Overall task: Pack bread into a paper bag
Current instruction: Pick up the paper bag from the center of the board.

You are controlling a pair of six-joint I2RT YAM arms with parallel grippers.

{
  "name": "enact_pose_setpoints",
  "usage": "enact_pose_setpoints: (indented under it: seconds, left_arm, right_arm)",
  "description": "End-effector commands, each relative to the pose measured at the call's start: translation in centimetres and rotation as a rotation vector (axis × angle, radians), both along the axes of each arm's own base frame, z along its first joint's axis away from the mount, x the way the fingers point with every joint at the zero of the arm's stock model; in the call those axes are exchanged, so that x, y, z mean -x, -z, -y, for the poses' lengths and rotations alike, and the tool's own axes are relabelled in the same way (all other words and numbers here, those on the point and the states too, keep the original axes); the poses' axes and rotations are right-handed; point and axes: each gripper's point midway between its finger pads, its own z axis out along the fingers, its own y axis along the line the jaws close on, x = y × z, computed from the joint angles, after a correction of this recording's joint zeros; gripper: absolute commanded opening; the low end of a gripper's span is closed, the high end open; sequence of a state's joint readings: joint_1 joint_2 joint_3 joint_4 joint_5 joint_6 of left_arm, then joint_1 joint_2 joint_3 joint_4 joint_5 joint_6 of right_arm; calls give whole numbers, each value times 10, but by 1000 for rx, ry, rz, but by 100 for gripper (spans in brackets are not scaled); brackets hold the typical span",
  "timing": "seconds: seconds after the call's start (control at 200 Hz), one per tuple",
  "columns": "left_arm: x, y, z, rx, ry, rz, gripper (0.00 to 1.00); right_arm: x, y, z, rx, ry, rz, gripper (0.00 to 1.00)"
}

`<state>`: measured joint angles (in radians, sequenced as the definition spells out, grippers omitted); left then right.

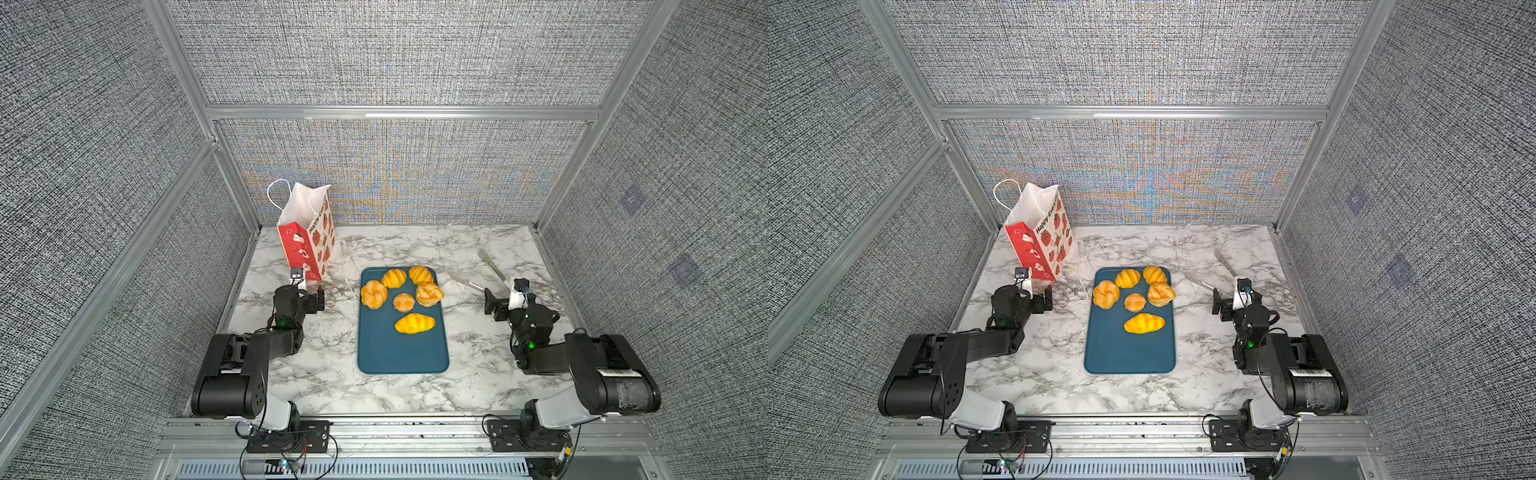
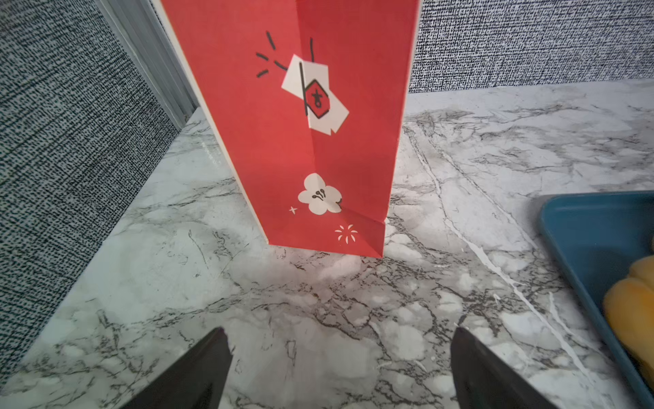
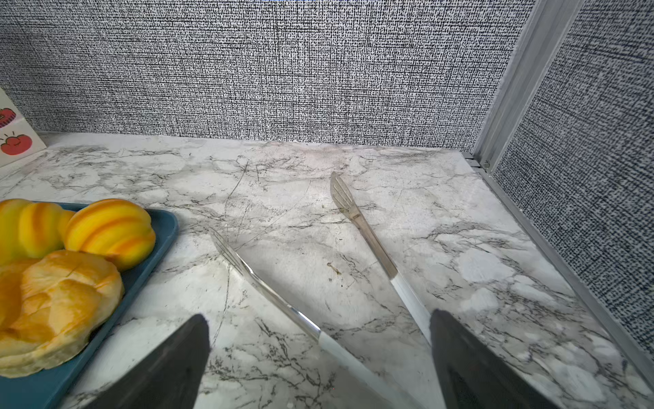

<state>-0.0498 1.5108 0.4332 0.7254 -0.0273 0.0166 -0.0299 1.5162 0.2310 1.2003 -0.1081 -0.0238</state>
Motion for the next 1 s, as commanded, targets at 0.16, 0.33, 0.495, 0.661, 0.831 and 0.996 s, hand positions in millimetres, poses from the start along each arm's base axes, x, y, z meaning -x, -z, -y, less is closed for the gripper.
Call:
enact_pose_setpoints:
  seconds: [0.16,0.33,0.495,0.661,0.831,0.996]
  left_arm:
    - [-2,-6,-1,-1,-9,27,99]
    - [-2,-7,-1,-1,-8,29,99]
    - [-2,-6,-1,-1,-8,28,99]
    - [-2,-7,-2,-1,-9,28,99]
    - [-2,-7,-1,-1,-7,28,99]
    - [-2,-7,-1,-2,-6,27,99]
  right_arm:
    - [-2,-6,1,1,7,21,99]
    - [-2,-5,1,1,6,17,99]
    - [-2,-6,1,1,7,18,99]
    - [-3,-7,6,-5,34,17,99]
    - [-3,-6,6,-5,36,16,99]
    - [-5,-5,6,4,49,8,99]
